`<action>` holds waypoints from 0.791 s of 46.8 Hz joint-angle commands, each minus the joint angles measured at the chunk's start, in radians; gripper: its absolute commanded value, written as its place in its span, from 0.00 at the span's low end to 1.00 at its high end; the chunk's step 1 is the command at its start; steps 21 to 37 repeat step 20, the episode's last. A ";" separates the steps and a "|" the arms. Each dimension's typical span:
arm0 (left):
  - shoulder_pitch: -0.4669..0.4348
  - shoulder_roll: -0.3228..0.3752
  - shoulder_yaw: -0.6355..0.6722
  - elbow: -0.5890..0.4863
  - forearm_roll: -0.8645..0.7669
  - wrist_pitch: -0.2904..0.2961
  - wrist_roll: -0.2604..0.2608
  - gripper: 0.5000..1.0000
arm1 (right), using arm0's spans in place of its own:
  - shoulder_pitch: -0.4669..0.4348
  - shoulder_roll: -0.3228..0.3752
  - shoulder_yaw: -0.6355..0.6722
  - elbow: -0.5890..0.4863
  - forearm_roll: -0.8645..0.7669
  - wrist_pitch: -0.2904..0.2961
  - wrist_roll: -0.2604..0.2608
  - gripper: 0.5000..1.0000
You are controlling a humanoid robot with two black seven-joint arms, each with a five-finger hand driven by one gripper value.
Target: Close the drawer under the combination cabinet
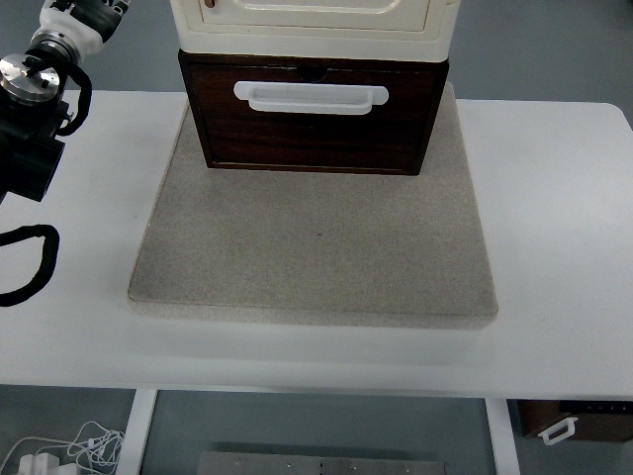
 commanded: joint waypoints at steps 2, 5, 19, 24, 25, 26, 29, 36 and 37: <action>0.004 -0.003 0.000 -0.001 0.000 -0.009 0.000 1.00 | 0.000 0.000 0.000 0.000 0.002 0.000 0.001 0.90; 0.004 -0.006 0.000 -0.001 0.001 -0.009 -0.001 1.00 | 0.000 0.000 -0.001 0.000 0.002 0.000 -0.001 0.90; 0.016 -0.029 0.031 -0.001 0.001 -0.021 -0.001 1.00 | 0.000 0.000 0.005 0.000 0.003 0.000 -0.004 0.90; 0.016 -0.030 0.031 -0.001 0.001 -0.021 -0.001 1.00 | 0.000 0.000 0.005 0.000 0.003 -0.001 -0.004 0.90; 0.016 -0.030 0.031 -0.001 0.001 -0.021 -0.001 1.00 | 0.000 0.000 0.005 0.000 0.003 -0.001 -0.004 0.90; 0.016 -0.030 0.031 -0.001 0.001 -0.021 -0.001 1.00 | 0.000 0.000 0.005 0.000 0.003 -0.001 -0.004 0.90; 0.016 -0.030 0.031 -0.001 0.001 -0.021 -0.001 1.00 | 0.000 0.000 0.005 0.000 0.003 -0.001 -0.004 0.90; 0.016 -0.030 0.031 -0.001 0.001 -0.021 -0.001 1.00 | 0.000 0.000 0.005 0.000 0.003 -0.001 -0.004 0.90; 0.016 -0.030 0.031 -0.001 0.001 -0.021 -0.001 1.00 | 0.000 0.000 0.005 0.000 0.003 -0.001 -0.004 0.90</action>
